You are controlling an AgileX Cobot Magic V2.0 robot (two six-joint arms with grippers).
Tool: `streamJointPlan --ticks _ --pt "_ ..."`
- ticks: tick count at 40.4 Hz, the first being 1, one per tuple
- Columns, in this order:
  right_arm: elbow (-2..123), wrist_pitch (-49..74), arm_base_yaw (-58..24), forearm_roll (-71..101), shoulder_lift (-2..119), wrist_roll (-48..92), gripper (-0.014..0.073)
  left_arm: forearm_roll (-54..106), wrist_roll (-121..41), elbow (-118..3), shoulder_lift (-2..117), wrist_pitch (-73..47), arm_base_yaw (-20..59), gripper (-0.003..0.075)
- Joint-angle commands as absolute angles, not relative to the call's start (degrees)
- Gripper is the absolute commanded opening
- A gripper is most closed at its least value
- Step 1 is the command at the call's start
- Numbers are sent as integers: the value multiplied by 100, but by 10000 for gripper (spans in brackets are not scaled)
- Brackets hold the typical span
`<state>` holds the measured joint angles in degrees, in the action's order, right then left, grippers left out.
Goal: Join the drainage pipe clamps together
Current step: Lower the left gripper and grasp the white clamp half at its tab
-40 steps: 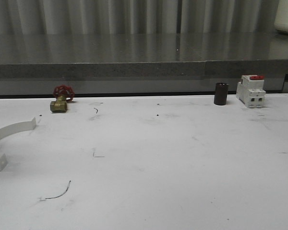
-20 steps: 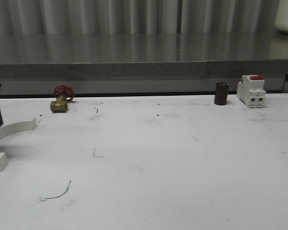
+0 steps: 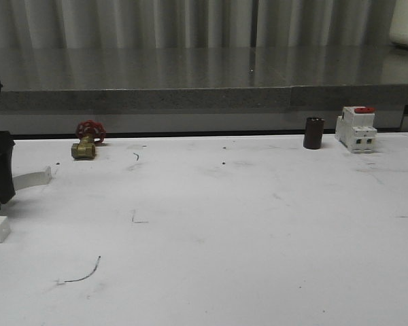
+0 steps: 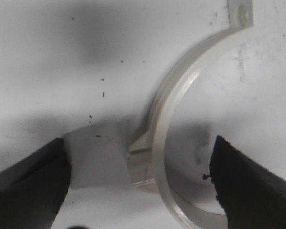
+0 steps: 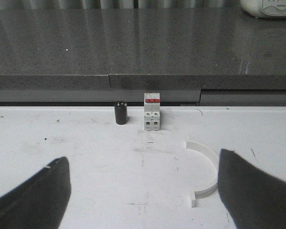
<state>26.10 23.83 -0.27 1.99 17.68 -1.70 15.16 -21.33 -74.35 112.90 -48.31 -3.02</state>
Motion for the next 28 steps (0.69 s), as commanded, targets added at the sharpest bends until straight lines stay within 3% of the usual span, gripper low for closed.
streamJointPlan --ticks 1,9,23,28 --pt "2818 1966 8 137 1864 -128 645 1650 -2153 -7590 11032 -4809 -316 523" --pt "2818 1966 8 137 1864 -128 645 1605 -2263 -7590 11041 -4784 -316 340" --pt "2818 1966 8 137 1864 -128 645 1581 -2318 -7590 11219 -4817 -240 307" --pt "2818 1966 8 137 1864 -128 645 1581 -2330 -7590 11219 -4787 -230 226"
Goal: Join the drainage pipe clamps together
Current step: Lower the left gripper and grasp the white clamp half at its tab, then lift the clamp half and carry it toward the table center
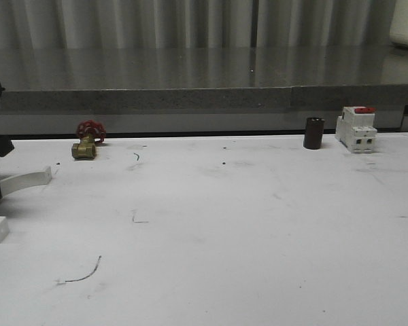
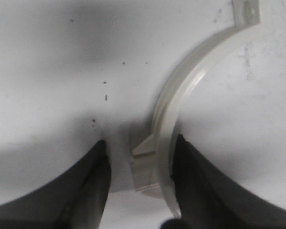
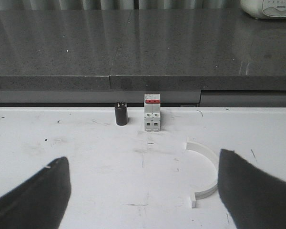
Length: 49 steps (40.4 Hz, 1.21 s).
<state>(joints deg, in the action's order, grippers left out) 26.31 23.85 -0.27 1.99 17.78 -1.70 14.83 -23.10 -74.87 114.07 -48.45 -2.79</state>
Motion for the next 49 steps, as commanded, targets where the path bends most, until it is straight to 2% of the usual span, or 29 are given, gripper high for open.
streamJointPlan --ticks 1,7,13,22,29,37,49 --pt "2818 1966 8 137 1864 -128 645 1581 -2330 -7590 11219 -4787 -230 206" --pt "2818 1966 8 137 1864 -128 645 1581 -2330 -7594 11204 -4797 -230 80" --pt "2818 1966 8 137 1864 -128 645 1581 -2298 -7627 11020 -4808 -230 32" --pt "2818 1966 8 137 1864 -128 645 1463 -1668 -8025 10705 -5147 10 30" --pt "2818 1966 8 142 1864 -128 644 606 -342 -8621 10717 -5681 694 31" --pt "2818 1966 8 142 1864 -128 644 591 808 -9176 10726 -5796 1581 32" --pt "2818 1966 8 142 1864 -128 644 580 1560 -9656 10858 -5719 2386 34"
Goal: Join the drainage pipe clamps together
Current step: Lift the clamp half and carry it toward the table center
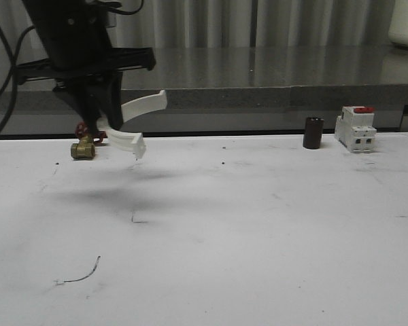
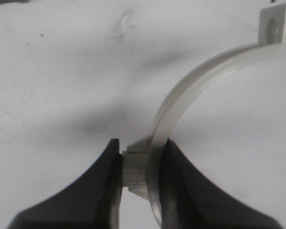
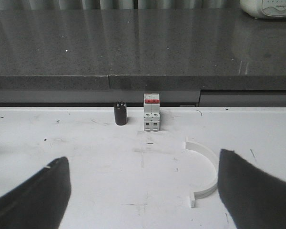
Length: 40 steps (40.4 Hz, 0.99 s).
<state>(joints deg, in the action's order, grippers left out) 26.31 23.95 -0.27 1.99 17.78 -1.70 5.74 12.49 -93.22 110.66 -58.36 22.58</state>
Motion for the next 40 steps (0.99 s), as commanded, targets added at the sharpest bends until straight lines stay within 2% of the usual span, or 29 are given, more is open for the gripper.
streamJointPlan --ticks 1,27,40 --pt "2818 1966 8 142 1864 -128 644 580 1626 -9709 10895 -5759 2402 34" --pt "2818 1966 8 142 1864 -128 644 751 1950 -10062 12194 -6093 2568 34" --pt "2818 1966 8 142 1864 -128 644 817 1950 -10077 12267 -6063 2568 55"
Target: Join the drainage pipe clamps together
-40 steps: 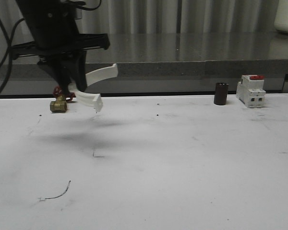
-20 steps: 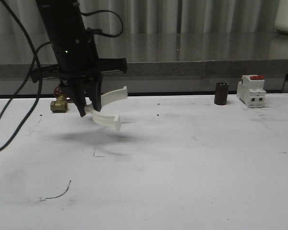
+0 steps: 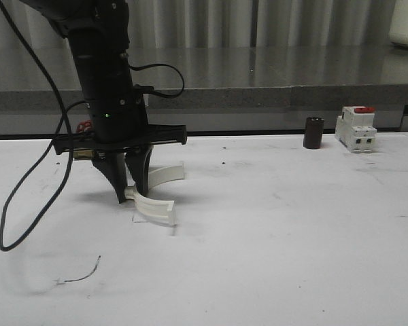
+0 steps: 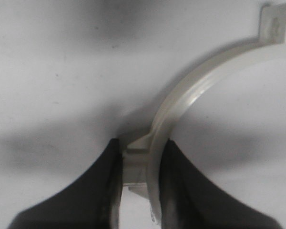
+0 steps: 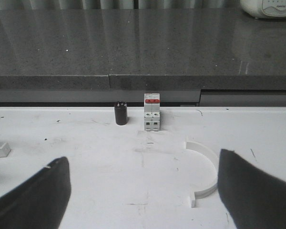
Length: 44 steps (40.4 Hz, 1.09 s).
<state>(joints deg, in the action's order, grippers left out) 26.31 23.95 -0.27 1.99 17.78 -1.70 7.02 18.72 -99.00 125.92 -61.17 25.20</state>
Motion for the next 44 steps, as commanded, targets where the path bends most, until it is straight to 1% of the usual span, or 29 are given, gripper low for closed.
streamJointPlan --ticks 1,4,7,12,14,16,26,35,37,40,44 --pt "2818 1966 8 142 1864 -128 644 831 1950 -10077 12267 -6063 2568 69" --pt "2818 1966 8 142 1864 -128 644 844 1915 -10077 12267 -6063 2568 132" --pt "2818 1966 8 142 1864 -128 644 859 1904 -10091 12267 -6086 2568 226" --pt "2818 1966 8 142 1864 -128 644 881 1754 -10230 12267 -6260 2568 438" --pt "2818 1966 8 142 1864 -128 644 881 1740 -10315 12255 -6370 2568 481" --pt "2818 1966 8 142 1864 -128 644 881 1640 -10426 12209 -6487 2581 498" --pt "2818 1966 8 142 1864 -128 644 747 1121 -10588 11553 -6587 2684 493" --pt "2818 1966 8 142 1864 -128 644 88 961 -10575 10873 -6615 2684 482" --pt "2818 1966 8 142 1864 -128 644 -111 938 -10540 10720 -6615 2669 453" --pt "2818 1966 8 142 1864 -128 644 -313 906 -10429 10492 -6586 2625 385" --pt "2818 1966 8 142 1864 -128 644 -438 895 -10166 10134 -6449 2415 252"
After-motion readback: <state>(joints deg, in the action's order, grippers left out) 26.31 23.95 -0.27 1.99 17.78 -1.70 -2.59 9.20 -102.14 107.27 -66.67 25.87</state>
